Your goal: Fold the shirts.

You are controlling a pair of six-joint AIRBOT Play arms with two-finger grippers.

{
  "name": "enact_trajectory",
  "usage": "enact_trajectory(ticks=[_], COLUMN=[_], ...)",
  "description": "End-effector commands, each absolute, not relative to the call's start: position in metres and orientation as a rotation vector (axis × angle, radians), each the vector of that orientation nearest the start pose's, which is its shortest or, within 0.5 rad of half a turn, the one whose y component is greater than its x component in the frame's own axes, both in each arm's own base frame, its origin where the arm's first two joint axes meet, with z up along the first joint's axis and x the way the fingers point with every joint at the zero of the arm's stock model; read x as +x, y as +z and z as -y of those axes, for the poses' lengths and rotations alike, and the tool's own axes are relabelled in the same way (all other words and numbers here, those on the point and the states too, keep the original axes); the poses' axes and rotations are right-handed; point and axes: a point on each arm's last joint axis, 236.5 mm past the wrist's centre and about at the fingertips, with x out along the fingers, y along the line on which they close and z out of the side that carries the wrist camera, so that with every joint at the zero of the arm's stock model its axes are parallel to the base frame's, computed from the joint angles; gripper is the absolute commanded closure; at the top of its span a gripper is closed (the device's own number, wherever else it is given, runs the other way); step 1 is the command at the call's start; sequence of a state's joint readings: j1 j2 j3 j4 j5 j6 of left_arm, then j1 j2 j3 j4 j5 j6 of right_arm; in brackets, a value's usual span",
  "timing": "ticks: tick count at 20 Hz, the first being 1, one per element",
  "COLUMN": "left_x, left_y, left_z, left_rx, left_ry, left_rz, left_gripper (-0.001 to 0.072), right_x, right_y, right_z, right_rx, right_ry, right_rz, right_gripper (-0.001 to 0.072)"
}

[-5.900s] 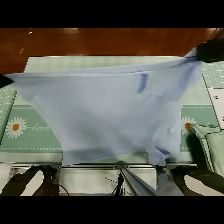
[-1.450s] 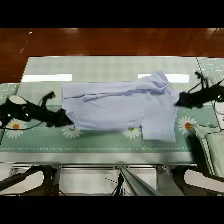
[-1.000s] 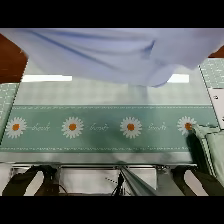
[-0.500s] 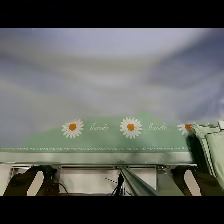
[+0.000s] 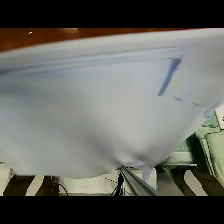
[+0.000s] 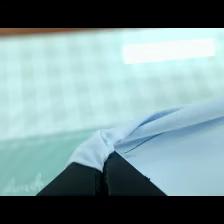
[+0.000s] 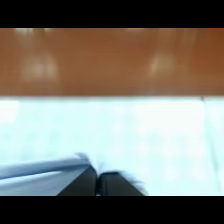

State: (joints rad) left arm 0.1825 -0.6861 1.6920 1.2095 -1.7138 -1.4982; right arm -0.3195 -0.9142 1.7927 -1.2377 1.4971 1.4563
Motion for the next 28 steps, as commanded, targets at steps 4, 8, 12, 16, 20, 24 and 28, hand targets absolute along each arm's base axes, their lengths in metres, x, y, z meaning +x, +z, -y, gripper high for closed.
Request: enact_trajectory(ticks=[4,8,12,16,20,24,28], left_x=[0.327,0.41,0.476,0.521,0.527,0.518,0.469], left_y=[0.168,0.093,0.054,0.029,-0.005,-0.017,-0.025], left_z=[0.029,0.025,0.038,0.018,0.014,0.022,0.046], left_rx=[-0.252,-0.361,-0.515,-0.609,-0.633,-0.609,-0.622], left_ry=[-0.193,-0.2,-0.253,-0.151,-0.121,-0.166,-0.309], left_rz=[-0.97,-0.993,-0.925,-0.826,-0.868,-0.926,-1.144], left_gripper=[0.0682,0.0682,0.0682,0.0681,0.0681,0.0681,0.0682], right_x=[0.431,0.489,0.528,0.554,0.56,0.549,0.491], right_y=[0.199,0.13,0.079,0.044,0.002,-0.005,-0.005], right_z=[0.02,0.022,0.005,-0.007,-0.02,-0.023,-0.029], right_rx=[0.394,0.473,0.369,0.236,0.232,0.248,0.231], right_ry=[0.203,0.18,0.149,0.115,0.105,0.11,0.145], right_rz=[-0.984,-1.032,-1.042,-1.026,-1.092,-1.148,-1.37], right_gripper=[0.0683,0.0683,0.0683,0.0683,0.0683,0.0683,0.0682])
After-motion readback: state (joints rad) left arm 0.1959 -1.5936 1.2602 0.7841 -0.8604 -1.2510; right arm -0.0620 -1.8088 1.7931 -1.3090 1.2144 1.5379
